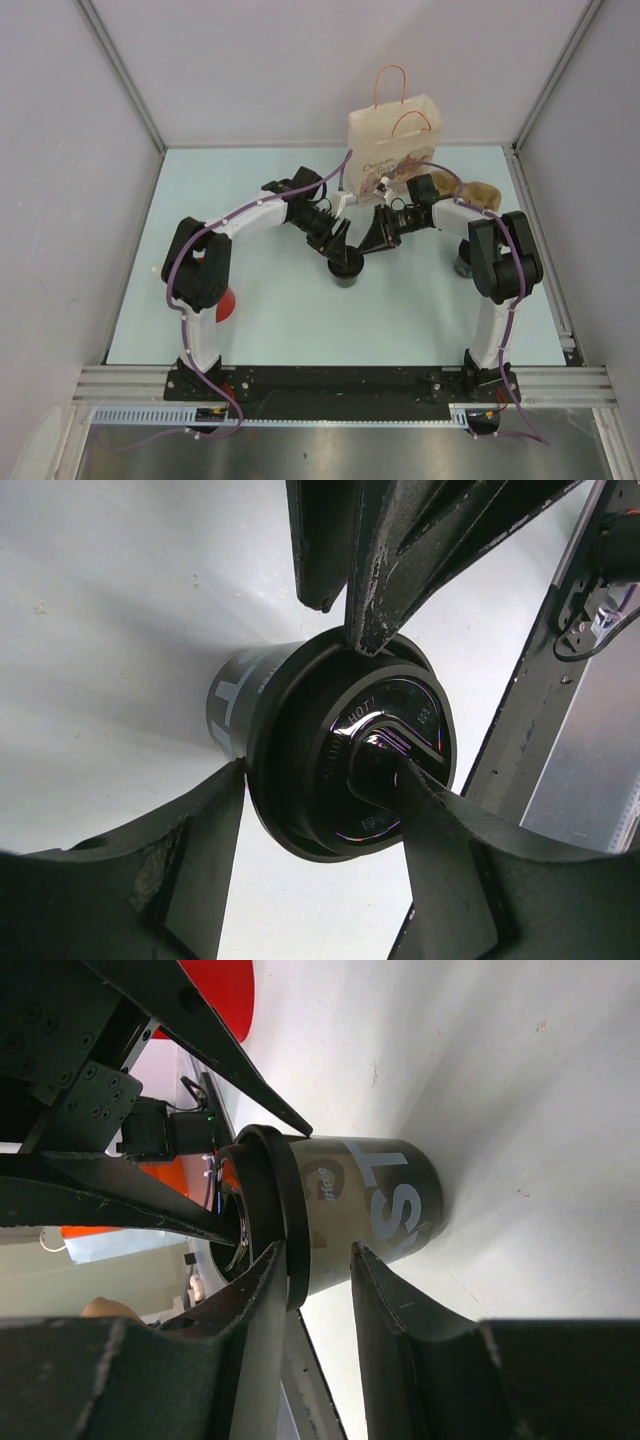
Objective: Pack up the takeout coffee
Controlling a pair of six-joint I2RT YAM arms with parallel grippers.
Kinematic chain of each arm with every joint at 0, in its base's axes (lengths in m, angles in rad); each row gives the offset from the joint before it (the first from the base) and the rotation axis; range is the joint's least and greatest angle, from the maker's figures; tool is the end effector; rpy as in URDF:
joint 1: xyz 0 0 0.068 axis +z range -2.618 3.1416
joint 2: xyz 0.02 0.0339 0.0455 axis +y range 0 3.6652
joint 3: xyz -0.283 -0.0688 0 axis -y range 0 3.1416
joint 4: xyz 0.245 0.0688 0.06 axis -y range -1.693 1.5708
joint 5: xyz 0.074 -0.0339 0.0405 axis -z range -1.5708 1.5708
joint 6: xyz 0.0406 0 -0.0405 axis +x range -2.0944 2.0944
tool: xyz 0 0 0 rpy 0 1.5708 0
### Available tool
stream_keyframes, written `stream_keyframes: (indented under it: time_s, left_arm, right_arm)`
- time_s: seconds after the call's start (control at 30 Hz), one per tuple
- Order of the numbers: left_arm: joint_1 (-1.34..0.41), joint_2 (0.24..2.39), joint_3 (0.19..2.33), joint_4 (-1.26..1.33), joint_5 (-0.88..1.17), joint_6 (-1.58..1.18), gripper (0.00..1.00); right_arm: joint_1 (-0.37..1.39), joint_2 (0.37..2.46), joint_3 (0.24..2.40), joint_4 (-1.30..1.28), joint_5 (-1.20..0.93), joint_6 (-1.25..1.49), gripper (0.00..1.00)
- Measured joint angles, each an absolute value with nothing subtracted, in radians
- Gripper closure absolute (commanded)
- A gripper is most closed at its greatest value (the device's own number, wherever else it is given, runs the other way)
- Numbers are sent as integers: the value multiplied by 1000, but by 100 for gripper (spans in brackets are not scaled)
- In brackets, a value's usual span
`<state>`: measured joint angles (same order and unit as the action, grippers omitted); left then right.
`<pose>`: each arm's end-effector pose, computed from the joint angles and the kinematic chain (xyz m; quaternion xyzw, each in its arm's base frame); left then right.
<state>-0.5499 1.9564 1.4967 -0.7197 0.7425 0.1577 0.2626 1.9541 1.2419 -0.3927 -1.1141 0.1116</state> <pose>0.3371 -0.2389 0.2247 0.3829 0.8330 -0.3843 0.1084 0.3689 0.1369 0.1792 -0.1840 0.8143 0.5419 0.0968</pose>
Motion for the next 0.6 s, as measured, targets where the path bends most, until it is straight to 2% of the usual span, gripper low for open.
stream_keyframes:
  time_s: [0.6]
  left_arm:
    - [-551,1960,1507,-751,720,159,37]
  right_arm:
    - [328,1923,1297,-481,-911,62,64]
